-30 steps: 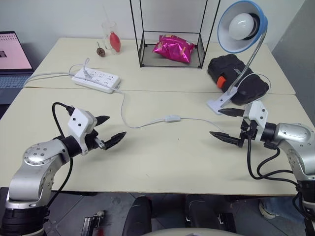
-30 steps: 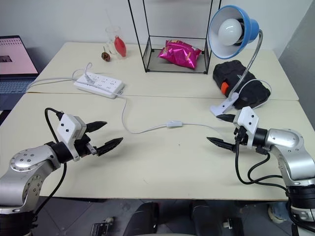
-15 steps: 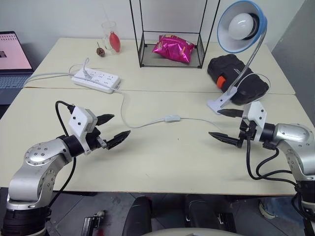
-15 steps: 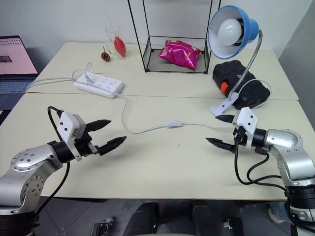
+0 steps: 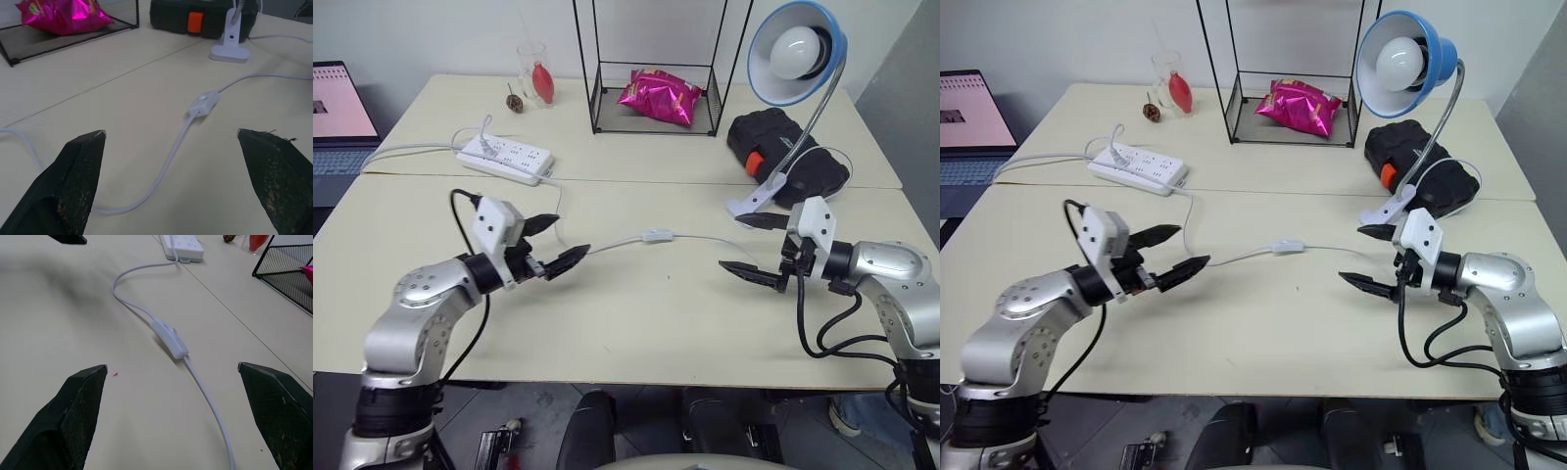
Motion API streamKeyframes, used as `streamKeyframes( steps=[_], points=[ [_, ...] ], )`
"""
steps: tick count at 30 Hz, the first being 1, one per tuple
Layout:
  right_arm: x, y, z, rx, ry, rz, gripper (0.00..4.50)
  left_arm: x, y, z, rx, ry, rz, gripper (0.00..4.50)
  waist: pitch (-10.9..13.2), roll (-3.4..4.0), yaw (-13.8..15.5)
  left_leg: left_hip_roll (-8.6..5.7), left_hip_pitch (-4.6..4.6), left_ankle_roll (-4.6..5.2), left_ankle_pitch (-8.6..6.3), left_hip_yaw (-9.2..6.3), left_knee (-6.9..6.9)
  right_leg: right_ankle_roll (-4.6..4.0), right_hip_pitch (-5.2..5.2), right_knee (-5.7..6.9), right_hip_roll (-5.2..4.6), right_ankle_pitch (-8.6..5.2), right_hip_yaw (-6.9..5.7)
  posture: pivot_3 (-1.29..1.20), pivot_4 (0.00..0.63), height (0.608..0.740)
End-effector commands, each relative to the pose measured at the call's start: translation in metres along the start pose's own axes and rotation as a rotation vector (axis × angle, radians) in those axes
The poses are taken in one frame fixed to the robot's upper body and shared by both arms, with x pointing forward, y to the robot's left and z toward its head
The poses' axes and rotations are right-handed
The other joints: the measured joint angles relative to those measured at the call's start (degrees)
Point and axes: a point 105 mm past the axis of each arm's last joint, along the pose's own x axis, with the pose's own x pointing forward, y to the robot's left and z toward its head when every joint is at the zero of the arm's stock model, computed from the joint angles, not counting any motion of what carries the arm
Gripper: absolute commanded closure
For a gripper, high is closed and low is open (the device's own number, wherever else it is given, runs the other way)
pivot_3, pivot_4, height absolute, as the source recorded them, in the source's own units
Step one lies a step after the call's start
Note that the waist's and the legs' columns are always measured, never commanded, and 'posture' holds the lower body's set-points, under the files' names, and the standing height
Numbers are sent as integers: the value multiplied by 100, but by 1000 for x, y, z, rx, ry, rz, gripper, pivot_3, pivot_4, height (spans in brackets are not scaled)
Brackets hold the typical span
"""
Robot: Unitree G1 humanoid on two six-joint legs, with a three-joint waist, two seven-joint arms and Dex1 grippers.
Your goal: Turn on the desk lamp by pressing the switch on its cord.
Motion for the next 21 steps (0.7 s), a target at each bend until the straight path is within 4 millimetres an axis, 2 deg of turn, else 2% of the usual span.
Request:
streamKeyframes(
  steps=[1,8,16,21],
  points=[
    [7,6,18,-26,-23,2,0,23,-5,0,-77,-22,-74,20,0,0,-1,1,-1,0,0,-2,0,0,0,0,1,0,-1,0,150,740],
    [12,18,19,21,58,2,0,63,-8,-9,-180,15,-204,20,-1,0,1,0,-4,0,0,-6,4,-2,-1,0,6,3,-1,0,150,740],
    [9,28,20,22,86,-5,0,104,1,-15,-199,74,-274,20,-1,-2,-1,-7,-7,0,0,-7,3,-15,0,0,6,11,-3,0,150,740],
    [7,30,21,23,89,-13,0,118,-5,-24,-188,127,-331,20,-1,-2,-5,-7,-10,0,0,-8,3,4,-2,-2,7,0,-2,0,150,740]
  ],
)
